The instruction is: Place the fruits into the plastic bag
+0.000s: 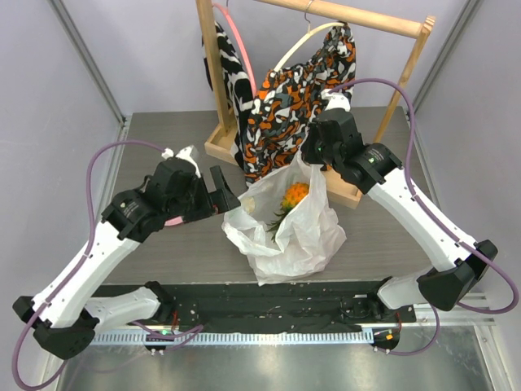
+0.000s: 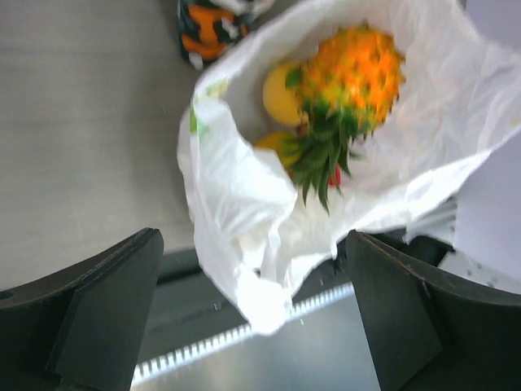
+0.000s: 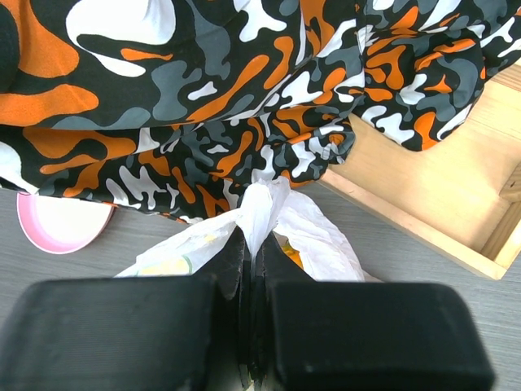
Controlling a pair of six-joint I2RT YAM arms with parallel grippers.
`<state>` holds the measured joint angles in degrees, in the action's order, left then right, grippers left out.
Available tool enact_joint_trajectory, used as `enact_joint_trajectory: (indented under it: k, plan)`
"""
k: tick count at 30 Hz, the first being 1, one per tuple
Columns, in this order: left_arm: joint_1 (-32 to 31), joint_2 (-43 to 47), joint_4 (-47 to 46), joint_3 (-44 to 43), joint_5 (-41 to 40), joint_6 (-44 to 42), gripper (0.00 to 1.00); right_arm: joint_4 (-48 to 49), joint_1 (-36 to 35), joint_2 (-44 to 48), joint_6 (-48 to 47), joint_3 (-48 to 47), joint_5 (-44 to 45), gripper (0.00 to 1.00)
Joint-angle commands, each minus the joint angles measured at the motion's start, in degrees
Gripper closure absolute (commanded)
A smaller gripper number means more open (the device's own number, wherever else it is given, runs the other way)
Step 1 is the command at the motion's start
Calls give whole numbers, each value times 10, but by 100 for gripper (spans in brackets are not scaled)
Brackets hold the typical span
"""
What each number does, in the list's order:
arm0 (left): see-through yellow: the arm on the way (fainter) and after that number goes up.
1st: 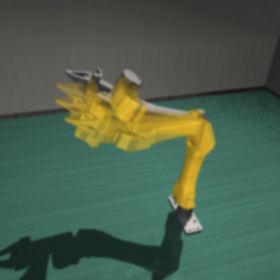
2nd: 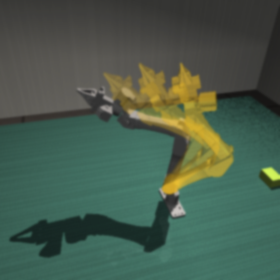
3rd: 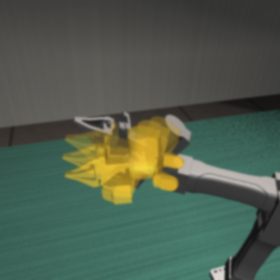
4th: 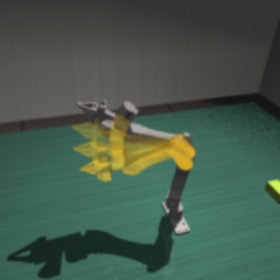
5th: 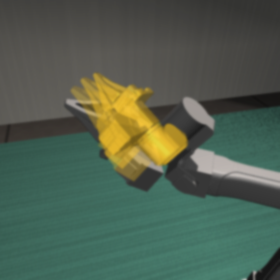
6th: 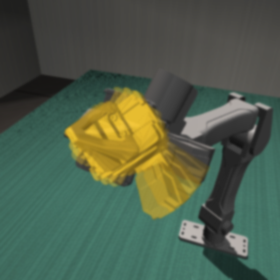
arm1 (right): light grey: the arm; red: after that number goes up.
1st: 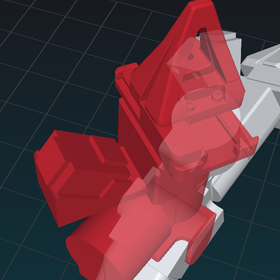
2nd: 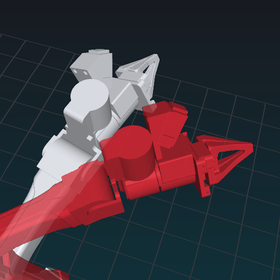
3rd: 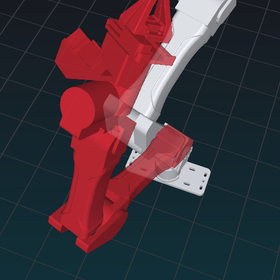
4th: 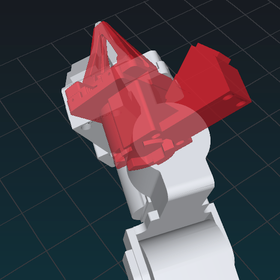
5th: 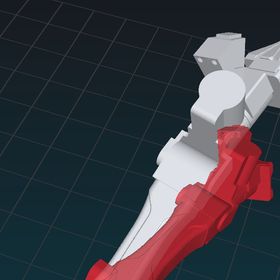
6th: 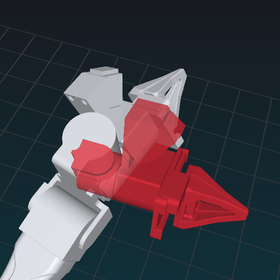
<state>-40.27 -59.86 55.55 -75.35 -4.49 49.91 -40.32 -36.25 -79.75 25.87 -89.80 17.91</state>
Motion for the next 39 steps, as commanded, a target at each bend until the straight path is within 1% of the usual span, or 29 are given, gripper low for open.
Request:
enact_joint_trajectory:
  k: [1, 3, 4, 6, 9, 11, 12, 13, 14, 15, 17, 20, 21, 23, 24, 25, 26, 28, 29, 30, 31, 32, 33, 34, 35, 36, 38, 39]
  plan:
    - [9, 25, 59, 17, 96, 68, 0, 17, 2, 8, 6, -8, -9, 98]
    - [9, 22, 62, 28, 113, 73, 0, 18, 2, 9, 8, -5, -10, 98]
    - [9, 22, 53, 46, 137, 82, 0, 18, 2, 11, 8, -4, -11, 98]
    - [9, 23, 33, 64, 155, 85, 0, 18, 2, 13, 7, 1, -12, 98]
    - [9, 11, 14, 84, 178, 77, 3, 19, 2, 15, 7, 8, -13, 98]
    - [9, 1, 6, 89, 194, 65, 11, 18, 2, 15, 8, 10, -14, 98]
    - [9, -6, 3, 92, 195, 63, 13, 18, 1, 15, 8, 10, -16, 98]
    - [9, -6, -4, 93, 196, 61, 21, 19, 1, 16, 7, 10, -17, 98]
    - [10, -6, -6, 95, 193, 56, 26, 19, 1, 17, 7, 10, -17, 98]
    - [11, -5, -12, 96, 189, 53, 34, 19, 2, 18, 7, 11, -17, 98]
    - [16, -7, -18, 96, 184, 45, 38, 19, 1, 20, 7, 16, -17, 98]
    - [27, -22, -26, 91, 193, 33, 50, 20, 2, 20, 6, 20, -19, 98]
    - [29, -27, -26, 83, 202, 27, 60, 21, 2, 20, 6, 19, -20, 98]
    - [29, -40, -29, 73, 210, 24, 74, 21, 1, 20, 3, 17, -21, 98]
    - [33, -44, -33, 62, 216, 23, 89, 21, 2, 19, 1, 15, -21, 98]
    - [36, -46, -35, 54, 219, 19, 96, 19, 2, 14, -1, 11, -24, 98]
    - [44, -47, -35, 32, 222, 18, 100, 15, 1, 10, -9, -10, -24, 98]
    - [88, -49, -31, 2, 251, 12, 100, -16, 1, -4, -19, -49, -21, 99]
    - [108, -52, -26, -39, 262, 11, 100, -25, 1, -8, -25, -100, -15, 99]
    - [147, -54, -9, -61, 272, 6, 100, -34, 0, -9, -37, -124, 4, 99]
    - [165, -57, 2, -84, 286, -5, 100, -42, 1, -9, -45, -166, 15, 99]
    - [182, -68, 17, -132, 295, -12, 100, -44, 1, -6, -53, -184, 26, 99]
    - [212, -75, 50, -156, 302, -17, 100, -44, 1, -2, -67, -200, 35, 99]
    - [224, -82, 65, -179, 324, -23, 100, -44, 1, -1, -72, -228, 50, 99]
    - [236, -97, 78, -223, 335, -30, 100, -44, 1, 1, -76, -240, 55, 99]
    - [257, -103, 98, -241, 347, -30, 100, -43, 1, 2, -78, -249, 59, 99]
    - [276, -113, 107, -282, 392, -26, 100, -42, 1, 3, -81, -259, 62, 99]
    - [295, -120, 110, -291, 409, -23, 100, -42, 1, 5, -81, -257, 60, 99]
